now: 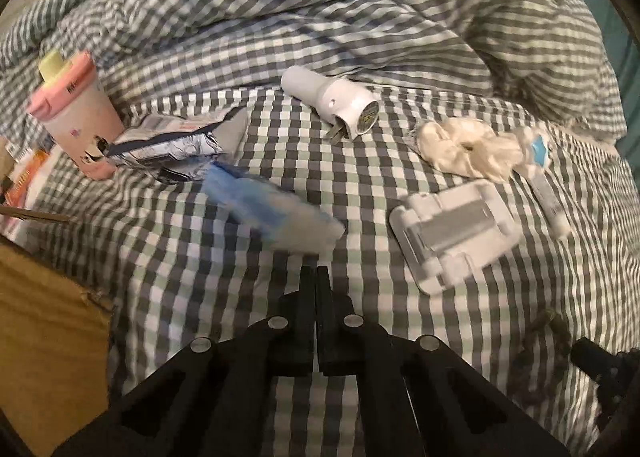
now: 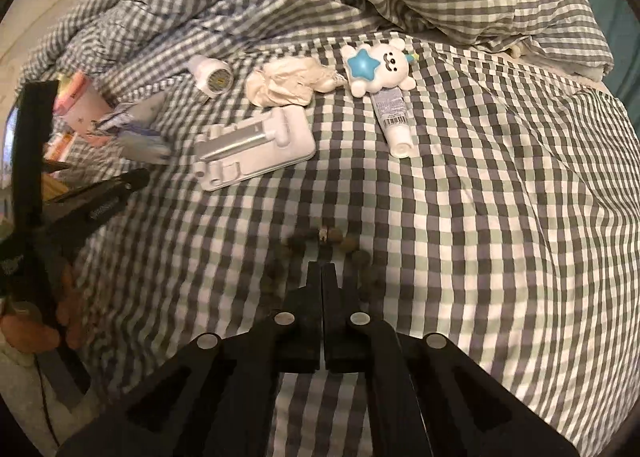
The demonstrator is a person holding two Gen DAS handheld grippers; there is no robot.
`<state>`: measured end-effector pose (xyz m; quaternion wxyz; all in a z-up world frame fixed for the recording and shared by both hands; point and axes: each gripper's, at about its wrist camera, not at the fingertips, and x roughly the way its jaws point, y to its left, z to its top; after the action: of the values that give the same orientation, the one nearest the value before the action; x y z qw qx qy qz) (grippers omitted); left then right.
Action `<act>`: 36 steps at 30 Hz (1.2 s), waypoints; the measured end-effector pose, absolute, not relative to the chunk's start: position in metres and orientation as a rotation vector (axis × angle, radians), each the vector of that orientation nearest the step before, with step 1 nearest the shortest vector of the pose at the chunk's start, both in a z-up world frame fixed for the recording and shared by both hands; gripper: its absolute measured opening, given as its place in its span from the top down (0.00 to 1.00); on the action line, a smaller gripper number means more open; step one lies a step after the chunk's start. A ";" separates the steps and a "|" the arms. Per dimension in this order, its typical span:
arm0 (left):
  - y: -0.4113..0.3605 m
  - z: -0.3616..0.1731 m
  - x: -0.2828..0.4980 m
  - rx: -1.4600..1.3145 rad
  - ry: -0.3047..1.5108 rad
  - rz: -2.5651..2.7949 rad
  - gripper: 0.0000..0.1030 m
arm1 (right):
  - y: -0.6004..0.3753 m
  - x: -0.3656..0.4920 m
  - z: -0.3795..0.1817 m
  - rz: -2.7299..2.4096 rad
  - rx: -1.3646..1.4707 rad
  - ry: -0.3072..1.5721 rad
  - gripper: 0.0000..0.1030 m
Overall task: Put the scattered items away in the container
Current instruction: 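Grasp the bead bracelet with the right tool while the left tool grasps the blue tissue pack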
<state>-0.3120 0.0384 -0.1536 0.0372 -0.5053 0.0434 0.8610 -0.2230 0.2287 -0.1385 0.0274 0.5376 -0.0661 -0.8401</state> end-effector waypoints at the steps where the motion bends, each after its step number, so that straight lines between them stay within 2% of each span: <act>1: 0.036 -0.151 -0.308 -1.546 0.124 2.636 0.99 | 0.229 -0.220 -0.135 -2.603 1.653 -0.198 1.00; 4: 0.022 -0.144 -0.307 -1.546 0.016 2.608 1.00 | 0.231 -0.211 -0.127 -2.608 1.627 -0.223 1.00; 7: 0.018 -0.141 -0.304 -1.530 0.020 2.618 0.97 | 0.233 -0.208 -0.127 -2.605 1.627 -0.242 1.00; 9: 0.016 -0.142 -0.308 -1.533 -0.012 2.594 0.87 | 0.233 -0.209 -0.131 -2.591 1.633 -0.268 1.00; 10: 0.016 -0.144 -0.310 -1.541 -0.027 2.587 0.70 | 0.234 -0.210 -0.133 -2.593 1.628 -0.283 0.98; 11: 0.016 -0.147 -0.313 -1.551 -0.032 2.591 0.40 | 0.234 -0.210 -0.134 -2.595 1.622 -0.297 0.81; 12: 0.016 -0.149 -0.315 -1.557 -0.037 2.598 0.27 | 0.233 -0.212 -0.135 -2.593 1.622 -0.298 0.59; 13: 0.016 -0.151 -0.317 -1.548 -0.052 2.611 0.14 | 0.231 -0.214 -0.136 -2.603 1.618 -0.287 0.27; 14: 0.015 -0.153 -0.319 -1.536 -0.072 2.620 0.13 | 0.228 -0.216 -0.136 -2.629 1.604 -0.265 0.18; 19: 0.011 -0.182 -0.347 -1.658 -0.133 2.602 0.10 | 0.211 -0.237 -0.154 -2.599 1.649 -0.172 0.18; 22: 0.015 -0.192 -0.357 -1.622 -0.073 2.660 0.00 | 0.203 -0.249 -0.176 -2.564 1.702 -0.128 0.18; 25: 0.019 -0.196 -0.357 -1.585 -0.035 2.690 0.00 | 0.196 -0.255 -0.192 -2.564 1.747 -0.068 0.18; 26: 0.019 -0.196 -0.356 -1.576 -0.035 2.692 0.00 | 0.194 -0.254 -0.192 -2.575 1.748 -0.031 0.21; 27: 0.018 -0.197 -0.356 -1.575 -0.035 2.685 0.00 | 0.193 -0.253 -0.192 -2.584 1.756 -0.002 0.32; 28: 0.017 -0.196 -0.356 -1.580 -0.033 2.673 0.04 | 0.195 -0.252 -0.190 -2.595 1.760 0.001 0.37; 29: 0.017 -0.194 -0.354 -1.581 -0.027 2.662 0.18 | 0.201 -0.251 -0.188 -2.604 1.763 -0.017 0.54; 30: 0.016 -0.191 -0.352 -1.576 -0.020 2.651 0.26 | 0.208 -0.249 -0.185 -2.613 1.768 -0.040 0.73; 31: 0.016 -0.187 -0.349 -1.574 -0.011 2.644 0.35 | 0.215 -0.248 -0.183 -2.615 1.769 -0.075 0.83; 32: 0.016 -0.184 -0.346 -1.583 -0.003 2.637 0.39 | 0.225 -0.245 -0.181 -2.600 1.765 -0.146 0.89; 34: 0.017 -0.181 -0.339 -1.593 0.000 2.625 0.42 | 0.242 -0.240 -0.177 -2.571 1.755 -0.279 0.89; 36: 0.020 -0.175 -0.327 -1.562 -0.006 2.605 0.43 | 0.252 -0.231 -0.172 -2.592 1.748 -0.302 0.89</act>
<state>-0.3269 0.0196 -0.1749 0.0520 -0.5134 -0.0018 0.8566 -0.2311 0.2517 -0.1722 0.0004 0.5565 -0.0962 -0.8253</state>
